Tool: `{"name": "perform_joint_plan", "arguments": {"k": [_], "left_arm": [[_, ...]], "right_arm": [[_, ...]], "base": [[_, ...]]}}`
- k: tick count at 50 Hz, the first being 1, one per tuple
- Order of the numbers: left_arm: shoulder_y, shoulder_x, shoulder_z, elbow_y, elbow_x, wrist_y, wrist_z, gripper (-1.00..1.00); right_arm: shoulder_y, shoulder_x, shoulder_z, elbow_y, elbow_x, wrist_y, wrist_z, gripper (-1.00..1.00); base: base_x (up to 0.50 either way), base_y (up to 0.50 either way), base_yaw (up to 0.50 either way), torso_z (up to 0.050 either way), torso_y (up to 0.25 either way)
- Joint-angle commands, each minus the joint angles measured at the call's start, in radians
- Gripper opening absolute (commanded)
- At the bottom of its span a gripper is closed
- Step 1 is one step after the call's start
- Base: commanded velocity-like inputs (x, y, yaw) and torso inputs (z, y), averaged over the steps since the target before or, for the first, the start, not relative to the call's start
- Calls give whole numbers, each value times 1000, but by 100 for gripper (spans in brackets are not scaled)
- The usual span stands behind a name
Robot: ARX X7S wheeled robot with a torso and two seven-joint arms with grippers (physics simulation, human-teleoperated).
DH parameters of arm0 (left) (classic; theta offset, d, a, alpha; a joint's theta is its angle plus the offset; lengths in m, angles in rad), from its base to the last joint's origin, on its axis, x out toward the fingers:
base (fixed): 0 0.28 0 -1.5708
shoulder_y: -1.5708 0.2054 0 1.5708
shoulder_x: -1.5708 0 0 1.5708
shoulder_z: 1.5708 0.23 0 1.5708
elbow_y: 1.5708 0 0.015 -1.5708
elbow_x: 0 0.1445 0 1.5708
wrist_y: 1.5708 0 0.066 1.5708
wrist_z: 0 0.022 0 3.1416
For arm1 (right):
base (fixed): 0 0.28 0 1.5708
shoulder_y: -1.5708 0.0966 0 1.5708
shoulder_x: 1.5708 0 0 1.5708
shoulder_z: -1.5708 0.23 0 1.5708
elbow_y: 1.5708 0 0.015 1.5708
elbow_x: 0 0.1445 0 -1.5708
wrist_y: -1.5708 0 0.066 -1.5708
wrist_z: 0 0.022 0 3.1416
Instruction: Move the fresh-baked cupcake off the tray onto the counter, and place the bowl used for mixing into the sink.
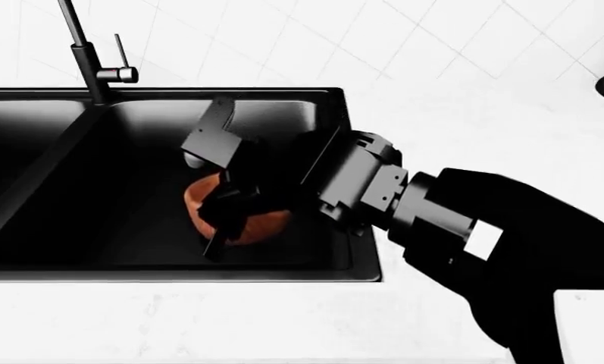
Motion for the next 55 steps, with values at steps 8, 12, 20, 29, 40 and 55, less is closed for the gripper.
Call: {"name": "perform_joint_plan", "arguments": {"k": [8, 12, 20, 29, 40, 55], "left_arm": [[-2, 11, 15, 6, 4, 3, 0, 100], [-7, 12, 22, 8, 2, 8, -1, 100], [-8, 15, 25, 8, 3, 8, -3, 100], [-7, 20, 29, 9, 6, 6, -2, 100], [-18, 14, 33, 7, -6, 9, -9, 100], [-39, 7, 63, 4, -7, 23, -15, 100]], "right_arm": [[-23, 0, 5, 15, 32, -10, 12, -100], [-22, 0, 5, 16, 28, -12, 14, -100], [-28, 0, 4, 20, 35, -13, 17, -100], [-24, 0, 4, 33, 59, -24, 31, -100], [-7, 0, 5, 35, 98, -36, 56, 100], [9, 0, 2, 50, 97, -55, 57, 100]], "base": [[0, 0, 0, 0, 0], [0, 0, 0, 0, 0], [0, 0, 0, 0, 0], [0, 0, 0, 0, 1], [0, 0, 0, 0, 0], [0, 0, 0, 0, 0]]}}
